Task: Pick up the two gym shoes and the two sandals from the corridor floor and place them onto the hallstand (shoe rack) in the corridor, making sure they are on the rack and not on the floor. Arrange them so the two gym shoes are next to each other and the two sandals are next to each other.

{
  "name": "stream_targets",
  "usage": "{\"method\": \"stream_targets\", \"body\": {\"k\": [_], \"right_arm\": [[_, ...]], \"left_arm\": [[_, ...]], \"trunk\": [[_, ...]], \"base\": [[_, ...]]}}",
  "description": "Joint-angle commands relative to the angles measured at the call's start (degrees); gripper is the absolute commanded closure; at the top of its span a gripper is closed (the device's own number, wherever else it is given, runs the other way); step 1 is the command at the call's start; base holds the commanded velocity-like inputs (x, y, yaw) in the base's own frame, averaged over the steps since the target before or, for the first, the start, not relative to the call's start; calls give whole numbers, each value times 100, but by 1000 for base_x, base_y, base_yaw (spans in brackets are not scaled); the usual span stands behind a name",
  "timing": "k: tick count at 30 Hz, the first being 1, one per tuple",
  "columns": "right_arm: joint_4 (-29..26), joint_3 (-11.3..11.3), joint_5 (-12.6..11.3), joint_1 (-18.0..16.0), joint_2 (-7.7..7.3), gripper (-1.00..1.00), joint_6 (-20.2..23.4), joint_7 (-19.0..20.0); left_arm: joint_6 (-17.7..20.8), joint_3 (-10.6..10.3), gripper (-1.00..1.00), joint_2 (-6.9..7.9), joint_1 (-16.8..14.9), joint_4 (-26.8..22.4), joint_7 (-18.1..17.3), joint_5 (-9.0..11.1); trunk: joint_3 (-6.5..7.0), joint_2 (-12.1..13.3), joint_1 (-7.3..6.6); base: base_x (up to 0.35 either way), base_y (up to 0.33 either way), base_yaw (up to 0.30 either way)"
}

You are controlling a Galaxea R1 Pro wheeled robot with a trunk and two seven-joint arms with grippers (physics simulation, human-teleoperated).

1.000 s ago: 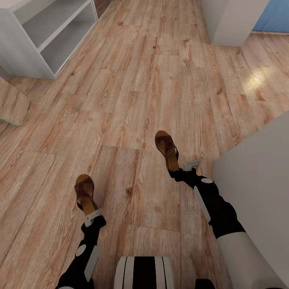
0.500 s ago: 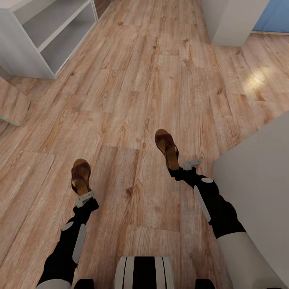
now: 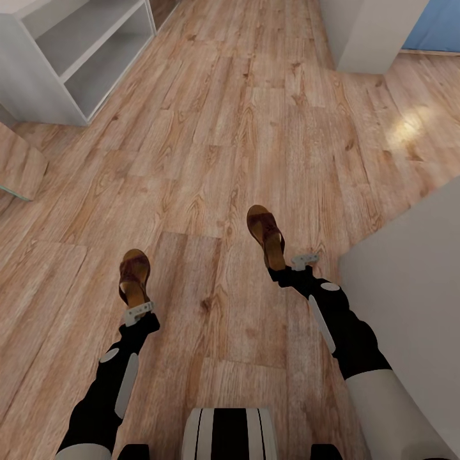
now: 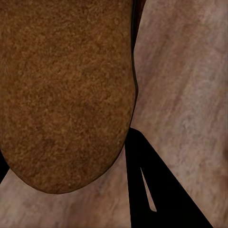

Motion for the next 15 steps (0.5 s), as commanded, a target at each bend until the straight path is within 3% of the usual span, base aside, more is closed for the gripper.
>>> {"method": "stream_targets", "body": {"k": [1,15], "right_arm": [[-8,7,-22,-2,-4,100,36,-9],[-8,7,-25,-2,-4,100,35,-9]], "left_arm": [[39,3,100,-4,-1,-11,2,37],[39,-48,100,10,0,-15,-6,37]], "trunk": [[-3,-1,-1],[-3,-1,-1]], "base": [[0,0,0],[0,0,0]]}}
